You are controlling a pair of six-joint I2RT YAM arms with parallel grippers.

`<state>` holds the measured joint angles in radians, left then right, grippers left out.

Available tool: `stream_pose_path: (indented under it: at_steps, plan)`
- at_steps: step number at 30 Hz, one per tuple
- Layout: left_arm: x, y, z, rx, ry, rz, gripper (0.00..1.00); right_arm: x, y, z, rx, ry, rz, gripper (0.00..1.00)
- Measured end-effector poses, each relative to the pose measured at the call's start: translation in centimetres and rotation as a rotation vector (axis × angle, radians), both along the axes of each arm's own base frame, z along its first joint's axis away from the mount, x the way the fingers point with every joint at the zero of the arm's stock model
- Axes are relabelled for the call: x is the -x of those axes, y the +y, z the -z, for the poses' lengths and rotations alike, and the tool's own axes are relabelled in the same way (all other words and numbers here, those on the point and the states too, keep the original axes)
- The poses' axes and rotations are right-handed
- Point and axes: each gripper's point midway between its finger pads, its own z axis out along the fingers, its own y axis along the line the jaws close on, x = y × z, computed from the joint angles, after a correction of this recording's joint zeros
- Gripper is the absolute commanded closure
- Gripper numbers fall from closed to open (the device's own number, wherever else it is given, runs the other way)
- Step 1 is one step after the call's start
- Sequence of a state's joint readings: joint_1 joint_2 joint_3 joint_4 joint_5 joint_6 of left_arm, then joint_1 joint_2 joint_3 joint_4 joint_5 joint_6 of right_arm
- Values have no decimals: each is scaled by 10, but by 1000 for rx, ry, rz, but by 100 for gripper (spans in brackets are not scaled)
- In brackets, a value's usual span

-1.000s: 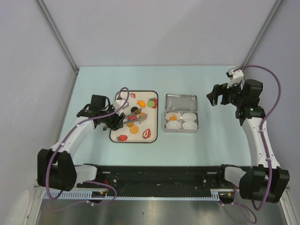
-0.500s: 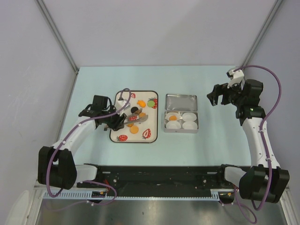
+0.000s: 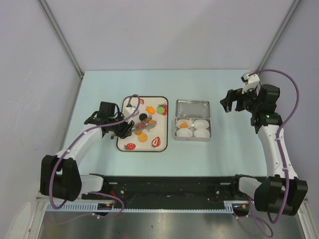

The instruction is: Pack the cookies

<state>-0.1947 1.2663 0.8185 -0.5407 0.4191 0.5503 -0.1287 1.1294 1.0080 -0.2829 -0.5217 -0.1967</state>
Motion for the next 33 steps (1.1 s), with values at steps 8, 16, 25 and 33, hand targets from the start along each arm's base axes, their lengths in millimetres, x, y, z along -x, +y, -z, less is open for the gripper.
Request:
stream_pose_path:
  at_steps: [8, 16, 25, 33]
  plan:
    - [1, -2, 0, 1, 0, 5, 63, 0, -1, 0, -1, 0, 1, 0]
    - [2, -6, -15, 33, -44, 19, 66, 0, -1, 0, -1, -1, 3, 0]
    - [11, -25, -45, 134, -49, 77, 67, 0, -1, 0, -1, 0, 2, 0]
    - [11, -55, -83, 208, -94, 161, 67, 0, -1, 0, -2, 0, 1, 0]
